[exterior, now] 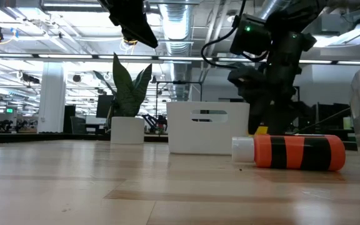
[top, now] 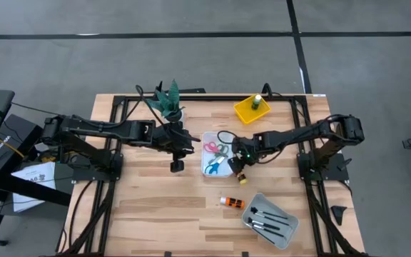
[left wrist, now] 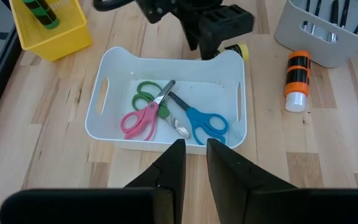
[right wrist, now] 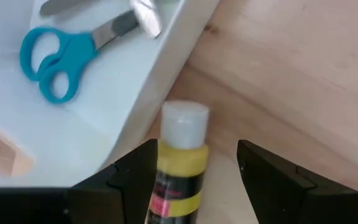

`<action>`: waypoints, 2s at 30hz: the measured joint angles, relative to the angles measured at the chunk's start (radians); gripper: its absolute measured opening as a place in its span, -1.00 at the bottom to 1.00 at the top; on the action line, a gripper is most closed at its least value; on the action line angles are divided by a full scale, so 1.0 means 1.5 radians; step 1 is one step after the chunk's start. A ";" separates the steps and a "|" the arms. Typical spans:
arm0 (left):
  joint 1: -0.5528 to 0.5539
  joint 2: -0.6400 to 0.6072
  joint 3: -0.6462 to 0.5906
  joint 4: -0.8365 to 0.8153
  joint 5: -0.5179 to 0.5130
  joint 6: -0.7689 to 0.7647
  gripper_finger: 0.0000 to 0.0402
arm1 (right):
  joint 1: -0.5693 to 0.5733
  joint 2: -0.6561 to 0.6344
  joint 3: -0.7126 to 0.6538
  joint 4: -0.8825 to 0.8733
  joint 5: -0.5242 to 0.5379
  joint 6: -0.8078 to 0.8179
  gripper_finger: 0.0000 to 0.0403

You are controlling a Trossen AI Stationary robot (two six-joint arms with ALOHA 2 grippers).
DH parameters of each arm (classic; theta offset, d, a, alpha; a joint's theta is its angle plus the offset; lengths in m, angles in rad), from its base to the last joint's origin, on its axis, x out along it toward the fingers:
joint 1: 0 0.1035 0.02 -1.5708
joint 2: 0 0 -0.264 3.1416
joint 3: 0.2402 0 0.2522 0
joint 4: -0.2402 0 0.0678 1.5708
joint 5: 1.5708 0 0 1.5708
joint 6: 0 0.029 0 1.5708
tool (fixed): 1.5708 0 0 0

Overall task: Pick & Place Paint Supplies
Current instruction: Put the yellow acrylic paint bottle into the yellow basket

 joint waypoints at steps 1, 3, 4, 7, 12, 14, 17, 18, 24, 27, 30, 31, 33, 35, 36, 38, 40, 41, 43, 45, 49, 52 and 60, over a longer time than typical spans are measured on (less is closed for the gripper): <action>0.000 0.000 0.000 0.000 0.000 0.000 -0.71 | 0.003 0.000 0.000 0.002 -0.001 0.000 0.08; 0.001 0.000 0.000 0.000 0.000 0.000 -0.71 | 0.008 0.000 0.000 0.006 -0.003 -0.001 0.08; 0.002 0.000 0.000 0.000 0.000 0.000 -0.71 | 0.009 0.002 0.000 0.006 -0.002 -0.001 0.08; 0.006 0.000 0.000 0.000 0.000 0.000 -0.71 | 0.002 0.024 -0.001 0.010 -0.002 -0.001 0.08; 0.006 0.000 0.000 0.000 0.000 0.000 -0.71 | -0.007 0.051 0.001 0.018 -0.009 0.000 0.08; 0.006 0.000 0.000 0.000 0.000 0.000 -0.71 | -0.010 0.052 0.001 0.019 -0.010 0.001 0.08; 0.006 0.000 0.000 0.000 0.000 0.000 -0.71 | -0.014 0.052 0.001 0.019 -0.006 0.011 0.08; 0.006 0.000 0.000 0.000 0.000 0.000 -0.71 | -0.014 0.052 0.001 0.019 -0.006 0.011 0.08; 0.006 0.000 0.000 0.000 0.000 0.000 -0.71 | -0.013 0.052 0.000 0.018 -0.006 0.009 0.03; 0.006 0.000 0.000 0.000 0.000 0.000 -0.71 | -0.012 0.052 0.000 0.015 -0.002 0.011 -0.06; 0.006 0.000 0.000 0.000 0.000 0.000 -0.71 | -0.012 0.052 0.000 0.010 -0.001 0.011 -0.18; 0.006 0.000 0.000 0.000 0.000 0.000 -0.71 | -0.012 0.052 0.000 0.009 -0.001 0.011 -0.21; 0.006 0.000 0.000 0.000 0.000 0.000 -0.71 | -0.012 0.049 0.000 0.009 -0.002 0.011 -0.27; 0.006 0.000 0.000 0.000 0.000 0.000 -0.71 | -0.012 0.043 -0.001 0.008 0.003 0.011 -0.30; 0.006 0.000 0.000 0.000 0.000 0.000 -0.71 | -0.012 0.038 -0.001 0.008 0.004 0.011 -0.30; 0.006 0.000 0.000 0.000 0.000 0.000 -0.71 | -0.012 0.014 -0.002 0.003 0.005 0.011 -0.28; 0.006 0.000 0.000 0.000 0.000 0.000 -0.71 | -0.012 -0.015 -0.002 0.003 0.008 0.015 -0.23; 0.006 0.000 0.000 0.000 0.000 0.000 -0.71 | -0.012 -0.031 -0.002 -0.001 0.015 0.019 -0.21; 0.006 0.000 0.000 0.000 0.000 0.000 -0.71 | -0.012 -0.072 -0.002 -0.016 0.033 0.031 -0.19; 0.006 0.000 0.000 0.001 0.000 0.000 -0.71 | -0.012 -0.121 -0.002 -0.020 0.051 0.040 -0.19; 0.007 0.000 0.000 0.032 -0.013 0.006 -0.71 | -0.012 -0.229 -0.001 -0.013 0.105 0.039 -0.26; 0.007 0.000 0.000 0.088 -0.031 0.039 -0.71 | -0.013 -0.305 -0.001 0.044 0.157 -0.026 -0.28; 0.026 0.000 0.000 0.294 -0.078 0.106 -0.71 | -0.044 -0.388 0.000 0.295 0.176 -0.284 -0.21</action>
